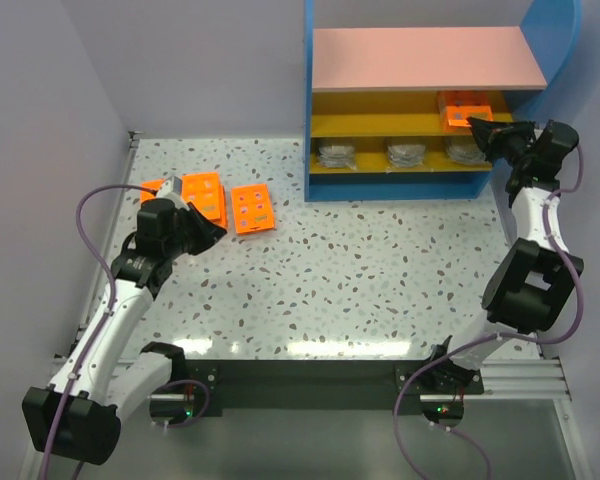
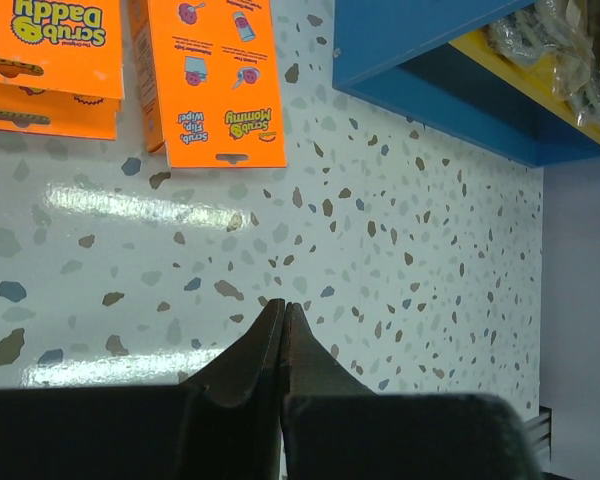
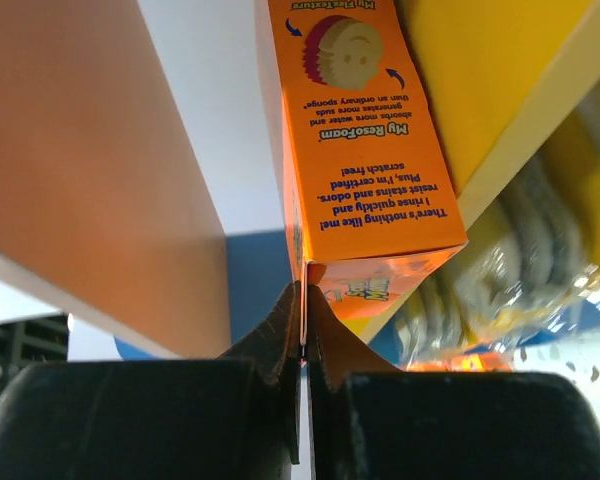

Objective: Place and organize the cleaning sponges onto the shelf

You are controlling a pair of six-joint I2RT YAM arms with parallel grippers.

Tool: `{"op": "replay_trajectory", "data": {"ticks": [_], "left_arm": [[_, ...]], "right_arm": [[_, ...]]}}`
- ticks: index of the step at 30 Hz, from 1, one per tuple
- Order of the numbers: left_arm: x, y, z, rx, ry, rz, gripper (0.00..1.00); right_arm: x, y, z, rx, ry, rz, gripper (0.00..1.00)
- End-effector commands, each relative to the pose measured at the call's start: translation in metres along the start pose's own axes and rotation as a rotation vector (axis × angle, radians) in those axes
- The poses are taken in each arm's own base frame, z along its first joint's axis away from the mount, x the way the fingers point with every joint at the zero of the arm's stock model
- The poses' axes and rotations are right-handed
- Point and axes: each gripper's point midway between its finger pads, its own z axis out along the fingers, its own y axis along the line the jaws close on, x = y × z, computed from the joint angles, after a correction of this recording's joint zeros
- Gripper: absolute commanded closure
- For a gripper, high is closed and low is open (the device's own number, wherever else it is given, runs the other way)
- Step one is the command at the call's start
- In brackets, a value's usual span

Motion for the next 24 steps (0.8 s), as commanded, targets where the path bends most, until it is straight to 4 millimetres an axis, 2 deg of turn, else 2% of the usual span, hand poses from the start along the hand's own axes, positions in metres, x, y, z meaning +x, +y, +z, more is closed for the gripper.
{"op": "replay_trajectory", "data": {"ticks": [1,9,14,20,24], "left_arm": [[-0.013,-0.011,0.005,0.057,-0.046,0.019,1.00],[-0.016,-0.014,0.018,0.059,-0.025,0.032,1.00],[-0.016,-0.013,0.021,0.059,-0.019,0.033,1.00],[-0.017,-0.014,0.024,0.064,-0.015,0.035,1.00],[-0.018,-0.015,0.025,0.066,-0.019,0.036,1.00]], "right_arm": [[-0.029,0.026,0.003,-0.069,-0.067,-0.010,1.00],[-0.045,0.016,0.008,-0.056,-0.092,0.012,1.00],[-0.052,0.020,0.013,-0.073,-0.070,-0.006,1.00],[-0.051,0.031,0.019,-0.093,-0.006,-0.062,1.00],[-0.048,0.026,0.019,-0.060,0.037,-0.071,1.00]]}}
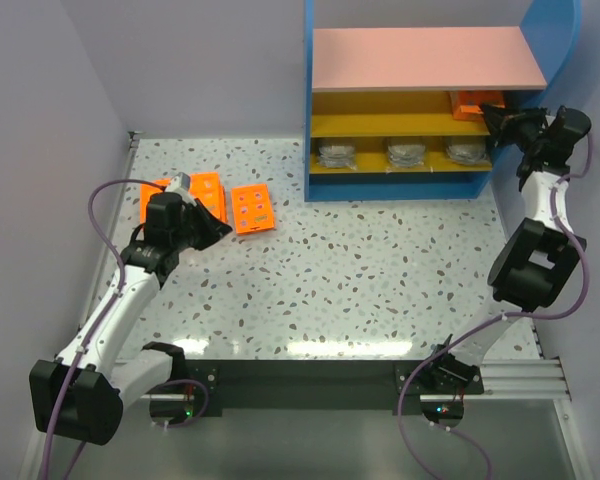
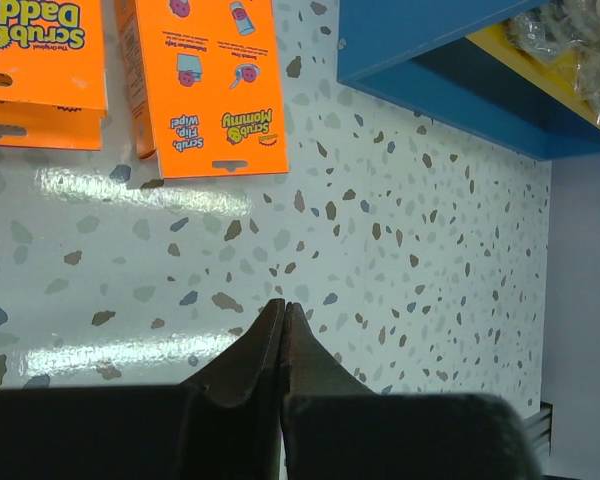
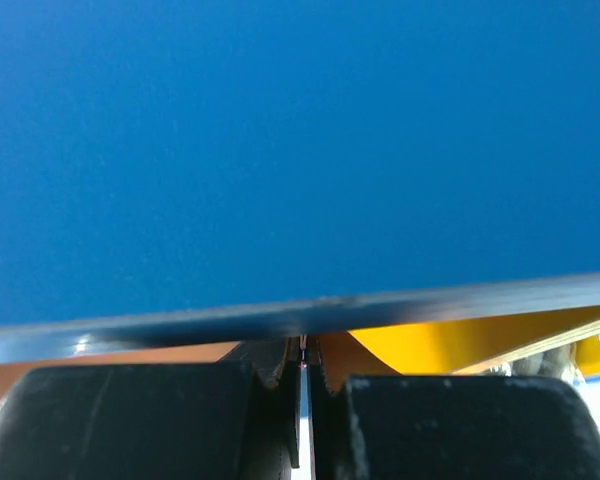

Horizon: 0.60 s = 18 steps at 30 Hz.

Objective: Place and organize the cleaning sponges onto the shelf

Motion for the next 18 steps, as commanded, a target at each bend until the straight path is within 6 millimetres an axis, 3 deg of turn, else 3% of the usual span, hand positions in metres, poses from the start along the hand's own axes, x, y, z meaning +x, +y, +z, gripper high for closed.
{"op": "replay_trajectory", "data": {"ticks": [1,14,18], "left_arm": [[-0.021,-0.018,-0.002,0.066,-0.059,0.040,1.00],[-0.018,-0.017,-0.002,0.067,-0.053,0.036,1.00],[-0.020,-0.018,-0.004,0.070,-0.059,0.039,1.00]], "right_arm": [[0.010,0.021,-0.007,-0.024,0.068,-0.083,1.00],[0.016,0.026,-0.028,0.012,0.073,-0.111,1.00],[0.021,0.033,-0.034,0.001,0.067,-0.110,0.90]]}}
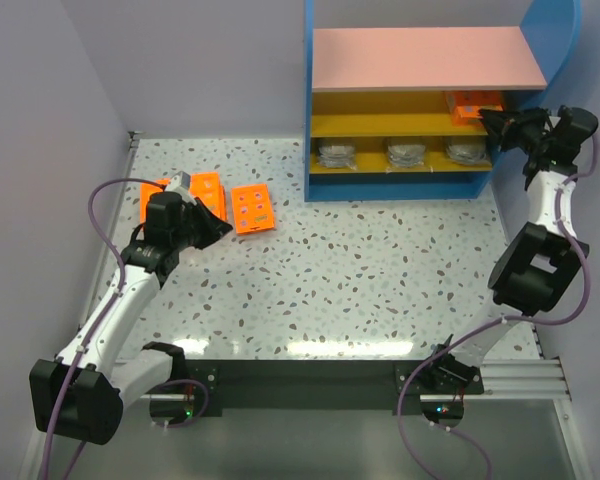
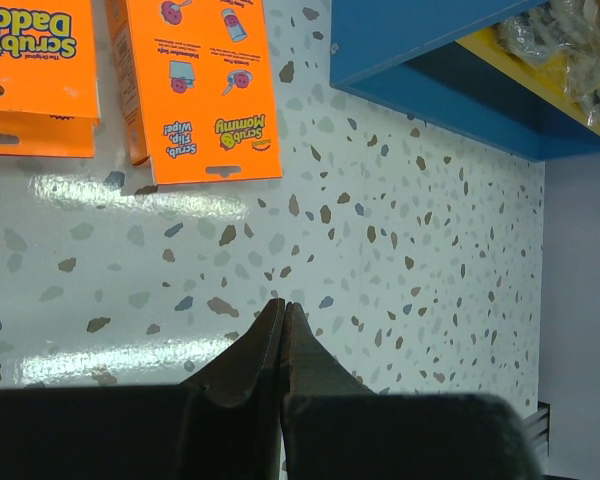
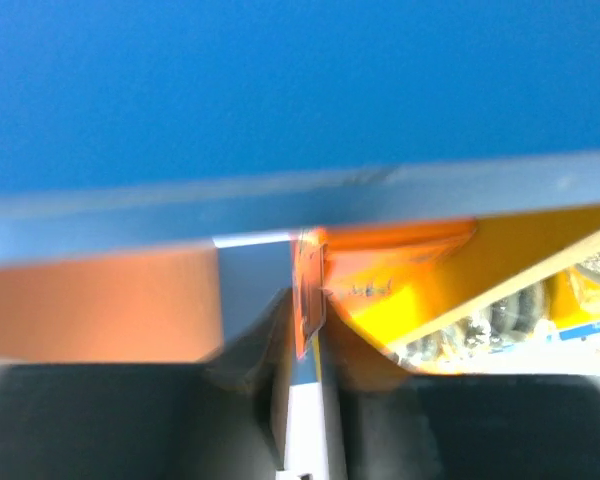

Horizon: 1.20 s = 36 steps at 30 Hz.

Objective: Place and organize the cleaning sponges onto the shelf

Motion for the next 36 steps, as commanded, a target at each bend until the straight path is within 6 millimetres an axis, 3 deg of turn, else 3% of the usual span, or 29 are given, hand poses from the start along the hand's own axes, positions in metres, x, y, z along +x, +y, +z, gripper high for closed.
{"op": "replay_trajectory", "data": {"ticks": [1,3,4,8,11,12,14,16,17,18,21,25,26,27,28,30,33,34,36], "left_arm": [[-0.017,-0.015,-0.005,0.053,-0.049,0.035,1.00],[-0.018,-0.016,-0.006,0.057,-0.054,0.035,1.00],[-0.018,-0.016,-0.006,0.055,-0.053,0.037,1.00],[-0.020,-0.017,-0.007,0.053,-0.054,0.042,0.95],[-0.021,-0.017,-0.008,0.049,-0.056,0.049,0.85],[-0.022,-0.015,-0.008,0.042,-0.057,0.044,0.76],[-0.024,-0.012,-0.007,0.029,-0.061,0.042,0.67],[-0.024,-0.006,-0.006,0.005,-0.052,0.037,0.53],[-0.028,-0.005,-0.007,-0.004,-0.060,0.039,0.48],[-0.029,-0.002,-0.007,-0.019,-0.057,0.037,0.40],[-0.040,0.004,-0.010,-0.047,-0.067,0.043,0.27],[-0.052,0.008,-0.014,-0.079,-0.072,0.050,0.20],[-0.056,0.007,-0.017,-0.081,-0.081,0.057,0.18],[-0.054,0.009,-0.018,-0.088,-0.073,0.054,0.15],[-0.056,0.009,-0.021,-0.096,-0.080,0.053,0.12],[-0.053,0.013,-0.023,-0.111,-0.077,0.043,0.00],[-0.054,0.015,-0.030,-0.136,-0.094,0.019,0.00],[-0.056,0.013,-0.035,-0.133,-0.110,0.016,0.00],[-0.055,0.014,-0.038,-0.140,-0.118,-0.002,0.00]], "right_arm": [[0.013,0.041,-0.025,-0.061,-0.009,-0.082,0.76],[0.016,0.046,-0.029,-0.067,-0.012,-0.087,0.66],[0.019,0.053,-0.033,-0.076,-0.020,-0.099,0.56],[0.026,0.067,-0.050,-0.083,-0.063,-0.137,0.40],[0.042,0.074,-0.063,-0.071,-0.040,-0.145,0.36],[0.048,0.067,-0.066,-0.058,-0.033,-0.144,0.35],[0.071,0.071,-0.083,-0.044,-0.018,-0.168,0.33],[0.091,0.048,-0.088,0.020,0.001,-0.206,0.30],[0.113,0.053,-0.101,0.017,0.008,-0.238,0.29],[0.124,0.027,-0.099,0.059,0.015,-0.230,0.27],[0.188,0.004,-0.108,0.064,0.144,-0.268,0.24],[0.276,-0.035,-0.129,0.124,0.327,-0.365,0.21],[0.290,-0.045,-0.135,0.139,0.357,-0.377,0.19],[0.304,-0.067,-0.138,0.174,0.394,-0.368,0.17],[0.322,-0.072,-0.143,0.171,0.422,-0.393,0.16],[0.335,-0.093,-0.145,0.208,0.449,-0.367,0.14],[0.364,-0.109,-0.139,0.204,0.510,-0.381,0.12],[0.381,-0.112,-0.140,0.200,0.560,-0.398,0.11],[0.400,-0.129,-0.126,0.231,0.617,-0.406,0.10]]}}
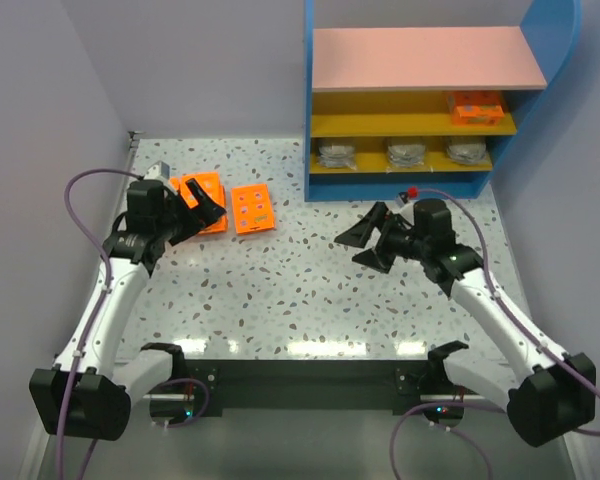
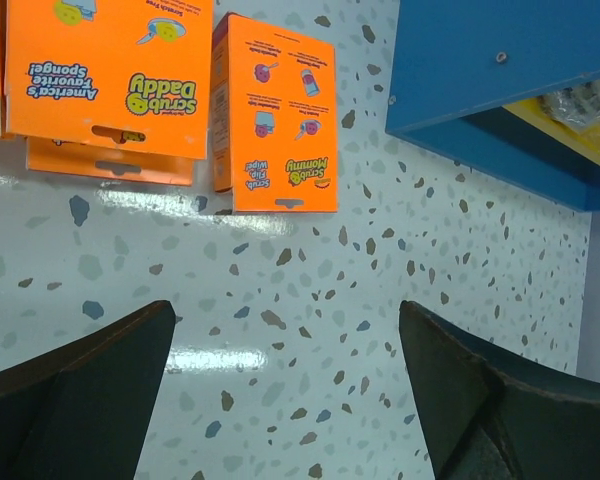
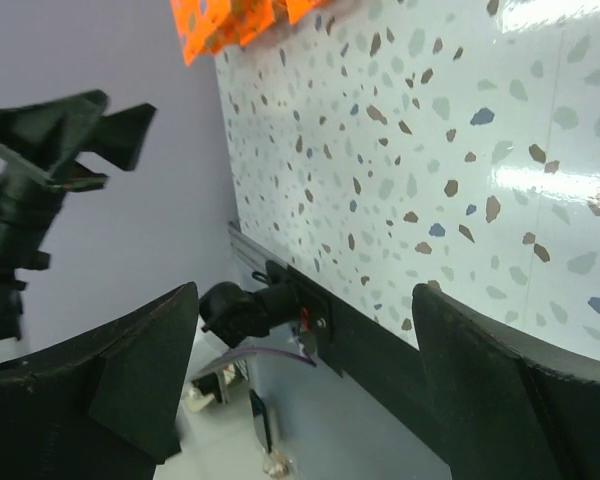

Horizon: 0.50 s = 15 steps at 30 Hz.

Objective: Place and organize the cleaning sponges onto the shelf

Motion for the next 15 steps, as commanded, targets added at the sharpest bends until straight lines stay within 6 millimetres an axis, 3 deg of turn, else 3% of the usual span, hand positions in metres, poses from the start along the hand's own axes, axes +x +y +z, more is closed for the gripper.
{"op": "replay_trajectory", "data": {"ticks": [1,2,3,6,8,10,11,15], "left_arm": [[-0.016,-0.005,-0.021,-0.001,-0.073,-0.019,0.00],[-0.013,-0.007,-0.021,0.014,-0.065,-0.028,0.00],[-0.014,-0.012,-0.021,0.041,-0.071,-0.028,0.00],[-0.002,-0.015,-0.014,0.100,-0.056,-0.044,0.01],[0.012,-0.025,-0.005,0.143,-0.010,-0.047,0.06],[0.008,-0.038,0.008,0.119,-0.026,-0.032,0.13],[0.021,-0.055,0.011,0.130,0.009,0.003,0.17],[0.024,-0.078,0.040,0.075,0.026,0.015,0.22]], "right_arm": [[0.014,0.006,0.038,-0.008,0.042,-0.062,0.09],[0.019,-0.005,0.054,0.026,0.080,-0.045,0.09],[0.021,0.006,0.061,-0.007,0.087,-0.066,0.08],[0.025,0.010,0.079,0.000,0.109,-0.090,0.08],[0.027,0.014,0.083,-0.006,0.124,-0.098,0.08],[0.030,0.011,0.087,0.004,0.146,-0.115,0.09],[0.032,0.010,0.088,0.008,0.158,-0.111,0.09],[0.037,-0.001,0.084,0.038,0.165,-0.100,0.09]]}}
